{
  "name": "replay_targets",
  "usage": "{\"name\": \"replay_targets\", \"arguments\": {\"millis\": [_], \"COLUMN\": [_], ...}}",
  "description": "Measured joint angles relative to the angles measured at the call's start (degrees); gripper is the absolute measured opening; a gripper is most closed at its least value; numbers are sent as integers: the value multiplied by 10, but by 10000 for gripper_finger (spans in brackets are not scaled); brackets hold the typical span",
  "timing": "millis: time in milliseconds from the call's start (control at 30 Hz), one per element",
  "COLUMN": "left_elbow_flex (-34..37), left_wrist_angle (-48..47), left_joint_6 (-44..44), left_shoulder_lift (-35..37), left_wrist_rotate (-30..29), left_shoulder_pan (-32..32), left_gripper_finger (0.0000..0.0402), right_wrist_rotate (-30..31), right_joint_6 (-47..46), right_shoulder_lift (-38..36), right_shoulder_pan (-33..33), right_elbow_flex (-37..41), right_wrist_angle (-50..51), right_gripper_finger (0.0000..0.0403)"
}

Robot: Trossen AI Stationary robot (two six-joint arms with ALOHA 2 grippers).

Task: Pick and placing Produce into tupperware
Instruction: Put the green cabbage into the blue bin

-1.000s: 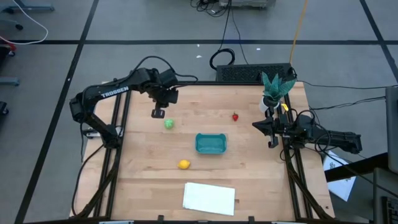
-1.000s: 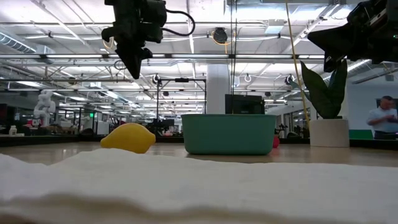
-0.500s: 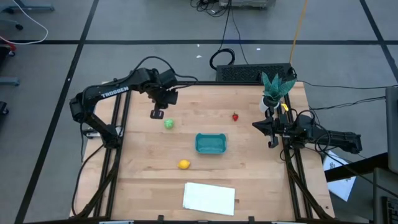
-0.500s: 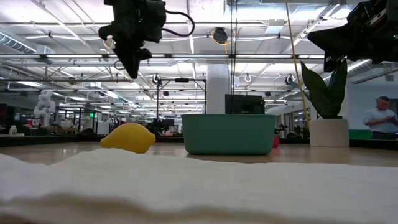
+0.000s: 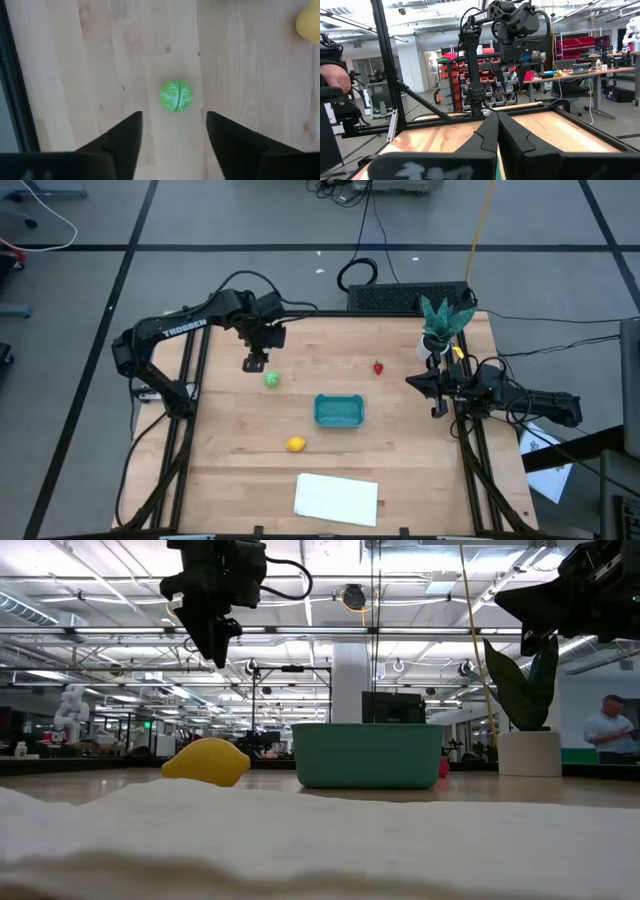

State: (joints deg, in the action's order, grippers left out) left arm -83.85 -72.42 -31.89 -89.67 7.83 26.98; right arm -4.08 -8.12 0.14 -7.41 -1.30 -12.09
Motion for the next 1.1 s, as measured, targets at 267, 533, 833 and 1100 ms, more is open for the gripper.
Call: {"name": "replay_targets", "arguments": {"millis": [267, 533, 833, 1100], "left_elbow_flex": [0, 0, 46, 139], "left_wrist_angle": [0, 1, 33, 111], "left_joint_6": [21, 21, -46, -122], "left_shoulder_lift": [0, -4, -29, -28], "left_wrist_rotate": [-3, -3, 2, -2], "left_shoulder_pan": [0, 0, -5, -16], "left_gripper_finger": [291, 299, 310, 314], "right_wrist_rotate": [0, 0, 0, 0], "right_joint_6": [0, 0, -1, 0], "right_shoulder_lift": [0, 0, 0, 0], "right_shoulder_pan": [0, 0, 0, 0], "right_elbow_flex": [0, 0, 0, 0], "right_wrist_angle": [0, 0, 1, 2], "right_gripper_finger": [0, 0, 0, 0]}}
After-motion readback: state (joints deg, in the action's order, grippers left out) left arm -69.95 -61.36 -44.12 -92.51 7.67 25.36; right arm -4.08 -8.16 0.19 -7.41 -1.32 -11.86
